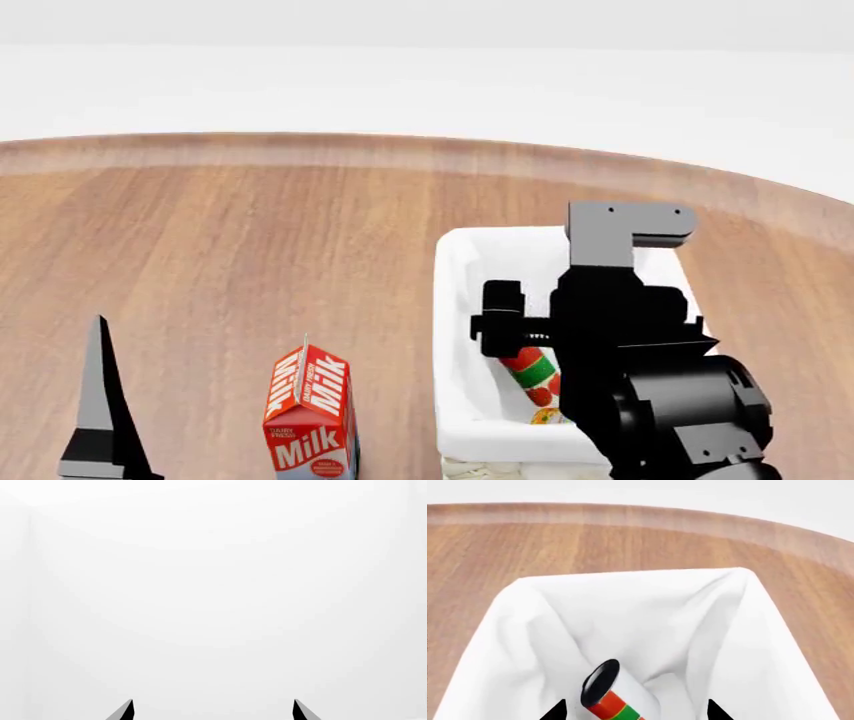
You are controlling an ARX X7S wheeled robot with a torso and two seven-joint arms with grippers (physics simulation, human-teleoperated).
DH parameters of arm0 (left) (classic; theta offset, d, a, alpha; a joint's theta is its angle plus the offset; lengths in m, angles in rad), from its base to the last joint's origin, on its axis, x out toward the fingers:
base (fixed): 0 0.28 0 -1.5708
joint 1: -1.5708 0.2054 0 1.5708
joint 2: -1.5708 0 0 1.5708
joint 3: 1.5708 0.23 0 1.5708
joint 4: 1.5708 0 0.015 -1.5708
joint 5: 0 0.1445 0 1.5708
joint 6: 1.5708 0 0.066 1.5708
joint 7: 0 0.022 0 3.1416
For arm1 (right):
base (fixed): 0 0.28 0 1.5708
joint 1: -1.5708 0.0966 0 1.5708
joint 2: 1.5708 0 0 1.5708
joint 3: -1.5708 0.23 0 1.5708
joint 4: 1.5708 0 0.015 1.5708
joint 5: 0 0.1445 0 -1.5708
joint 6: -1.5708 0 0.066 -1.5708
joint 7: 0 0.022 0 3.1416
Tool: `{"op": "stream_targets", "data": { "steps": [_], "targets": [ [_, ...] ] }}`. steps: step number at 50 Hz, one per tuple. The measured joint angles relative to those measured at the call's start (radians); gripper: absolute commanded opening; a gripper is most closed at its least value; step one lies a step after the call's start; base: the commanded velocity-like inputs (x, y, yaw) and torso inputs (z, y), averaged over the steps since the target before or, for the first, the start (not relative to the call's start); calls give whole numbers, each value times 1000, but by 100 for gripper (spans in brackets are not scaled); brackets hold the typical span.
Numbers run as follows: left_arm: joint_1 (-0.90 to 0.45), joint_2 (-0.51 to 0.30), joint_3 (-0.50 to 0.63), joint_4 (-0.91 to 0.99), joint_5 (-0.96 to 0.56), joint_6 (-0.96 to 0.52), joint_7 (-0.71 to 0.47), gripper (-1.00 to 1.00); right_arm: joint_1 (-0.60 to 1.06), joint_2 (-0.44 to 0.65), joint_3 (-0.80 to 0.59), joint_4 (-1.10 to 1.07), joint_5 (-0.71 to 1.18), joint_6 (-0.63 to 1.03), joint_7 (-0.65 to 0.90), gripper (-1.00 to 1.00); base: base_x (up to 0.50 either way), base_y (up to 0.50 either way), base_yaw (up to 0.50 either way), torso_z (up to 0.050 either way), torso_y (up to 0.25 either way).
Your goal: Pick up the alphabet soup and the tomato sauce, and put them in the basket.
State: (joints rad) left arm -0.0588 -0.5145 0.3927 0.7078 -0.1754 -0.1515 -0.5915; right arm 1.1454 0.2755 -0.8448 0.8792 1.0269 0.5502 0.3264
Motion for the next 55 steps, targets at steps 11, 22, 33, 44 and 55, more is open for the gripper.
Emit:
{"op": "stream_targets", "data": {
  "steps": [11,22,33,44,55],
  "targets": [
    [-1,0,2,-2,0,2,-1,100,-7,16,6,-50,-23,-56,18,100,0,0,0,0,0],
    [-2,0,4,-4,0,4,-2,100,-16,50,12,-166,-86,-188,53,100,0,0,0,0,0],
    [-2,-2,2,-3,-3,4,-3,100,-24,85,15,-288,-154,-311,88,100,0,0,0,0,0],
    [-1,-5,0,4,-4,2,-7,100,-37,123,15,-408,-244,-430,152,100,0,0,0,0,0],
    [1,-8,0,10,-4,0,-10,100,-63,166,31,-530,-324,-546,222,100,0,0,0,0,0]
  ]
}}
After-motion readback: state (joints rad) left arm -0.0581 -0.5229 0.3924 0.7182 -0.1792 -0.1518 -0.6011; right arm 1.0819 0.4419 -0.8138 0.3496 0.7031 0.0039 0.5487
